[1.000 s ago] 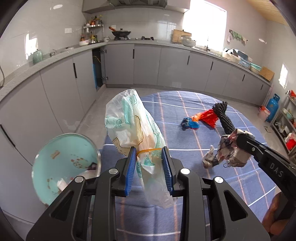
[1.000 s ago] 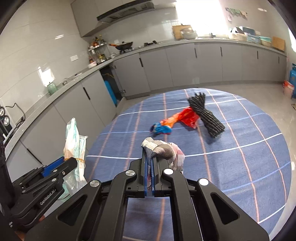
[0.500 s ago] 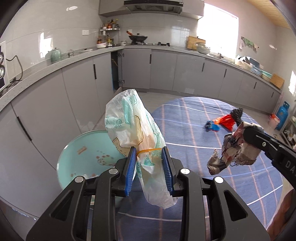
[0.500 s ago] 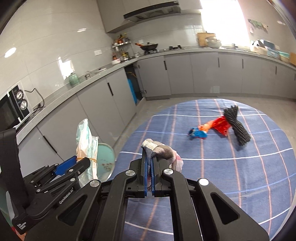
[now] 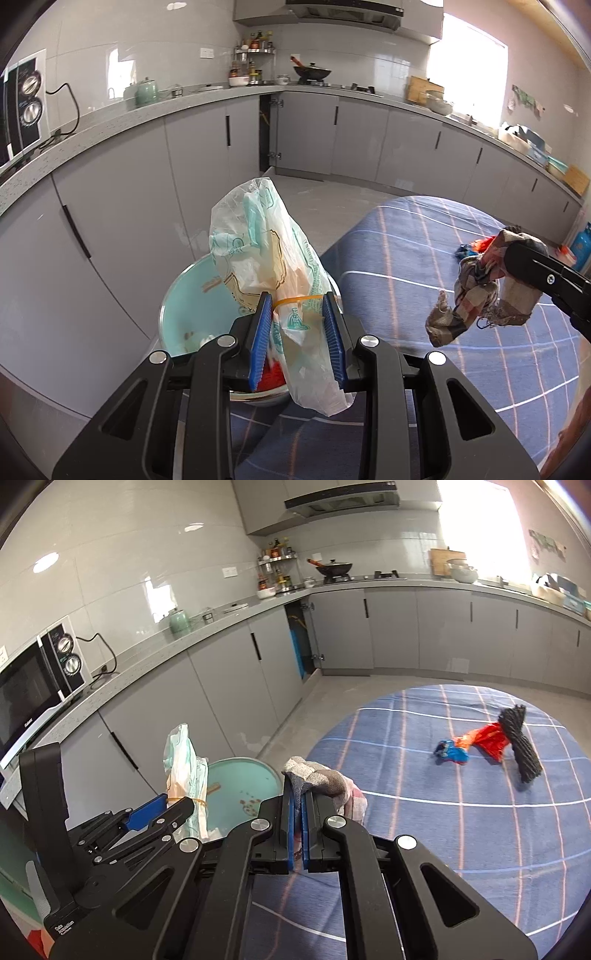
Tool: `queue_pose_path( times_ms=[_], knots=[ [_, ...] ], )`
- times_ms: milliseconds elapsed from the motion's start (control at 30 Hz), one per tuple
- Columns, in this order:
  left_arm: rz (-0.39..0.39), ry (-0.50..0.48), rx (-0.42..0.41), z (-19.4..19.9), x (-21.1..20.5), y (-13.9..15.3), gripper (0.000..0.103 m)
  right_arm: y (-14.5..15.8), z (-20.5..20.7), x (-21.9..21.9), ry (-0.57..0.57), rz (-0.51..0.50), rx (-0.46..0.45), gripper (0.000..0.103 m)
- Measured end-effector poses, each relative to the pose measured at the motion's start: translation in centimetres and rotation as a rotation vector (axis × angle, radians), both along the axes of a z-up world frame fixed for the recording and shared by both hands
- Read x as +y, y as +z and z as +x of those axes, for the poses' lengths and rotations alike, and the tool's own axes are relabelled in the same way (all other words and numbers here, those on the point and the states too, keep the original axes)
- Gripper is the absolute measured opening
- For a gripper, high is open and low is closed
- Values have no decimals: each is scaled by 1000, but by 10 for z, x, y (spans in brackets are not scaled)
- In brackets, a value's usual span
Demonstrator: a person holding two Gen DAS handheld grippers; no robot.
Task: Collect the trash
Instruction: 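Carry the printed bag and striped cloth over the teal bucket with both grippers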
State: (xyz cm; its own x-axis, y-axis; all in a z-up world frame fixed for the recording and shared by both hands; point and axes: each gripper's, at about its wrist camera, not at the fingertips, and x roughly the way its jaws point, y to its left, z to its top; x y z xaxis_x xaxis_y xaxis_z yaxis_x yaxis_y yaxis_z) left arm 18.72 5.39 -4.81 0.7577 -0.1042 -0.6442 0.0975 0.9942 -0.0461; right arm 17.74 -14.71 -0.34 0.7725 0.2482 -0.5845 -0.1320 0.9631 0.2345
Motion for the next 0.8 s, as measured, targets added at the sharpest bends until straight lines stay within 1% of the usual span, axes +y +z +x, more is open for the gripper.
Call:
queue_pose_path(
  times_ms=[233, 400, 633, 800],
  knots=[
    [-10, 46, 6, 4, 25, -2, 29, 3, 8, 33, 69, -13, 0, 4],
    [-13, 65, 9, 6, 35, -4, 29, 1, 16, 52, 115, -29, 4, 4],
    [-18, 81, 17, 9, 45, -9, 29, -5, 26, 72, 153, -40, 14, 4],
    [-31, 91, 32, 14, 53, -13, 29, -8, 31, 77, 164, -43, 23, 4]
  ],
)
